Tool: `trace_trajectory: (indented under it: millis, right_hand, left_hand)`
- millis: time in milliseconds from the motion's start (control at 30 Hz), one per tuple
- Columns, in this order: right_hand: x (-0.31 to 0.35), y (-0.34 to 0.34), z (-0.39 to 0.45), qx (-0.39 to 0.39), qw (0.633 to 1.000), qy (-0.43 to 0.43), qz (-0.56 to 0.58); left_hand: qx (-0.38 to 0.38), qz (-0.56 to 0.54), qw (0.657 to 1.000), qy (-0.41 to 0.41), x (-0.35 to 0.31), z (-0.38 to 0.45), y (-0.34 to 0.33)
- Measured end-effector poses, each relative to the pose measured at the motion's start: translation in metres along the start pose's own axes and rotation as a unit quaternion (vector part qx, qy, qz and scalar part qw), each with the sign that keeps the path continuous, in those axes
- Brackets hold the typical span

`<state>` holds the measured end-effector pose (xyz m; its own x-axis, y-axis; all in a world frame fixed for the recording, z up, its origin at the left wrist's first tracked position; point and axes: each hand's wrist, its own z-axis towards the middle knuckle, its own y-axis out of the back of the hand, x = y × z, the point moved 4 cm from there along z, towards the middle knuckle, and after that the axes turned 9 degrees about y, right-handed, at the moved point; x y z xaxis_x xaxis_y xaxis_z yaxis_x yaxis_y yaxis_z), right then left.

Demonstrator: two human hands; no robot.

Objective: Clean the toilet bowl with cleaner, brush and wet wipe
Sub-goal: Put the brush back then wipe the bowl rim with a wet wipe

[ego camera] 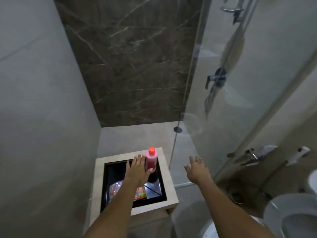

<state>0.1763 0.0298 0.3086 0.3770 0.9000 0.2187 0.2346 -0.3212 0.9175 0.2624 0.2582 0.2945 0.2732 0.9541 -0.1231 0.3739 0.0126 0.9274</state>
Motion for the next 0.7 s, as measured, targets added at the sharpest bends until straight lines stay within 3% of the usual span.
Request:
trace_trajectory:
  millis: [367,700]
  right_hand:
    - [0.154,-0.08,0.051,0.045,0.997,0.053,-0.014]
    - [0.184,-0.196,0.103,0.143,0.98,0.12,-0.064]
  left_hand:
    - [0.047,-0.02,0.997,0.061,0.164,0.031,-0.026]
    - [0.122,-0.04,0.988,0.08,0.206,0.07,-0.132]
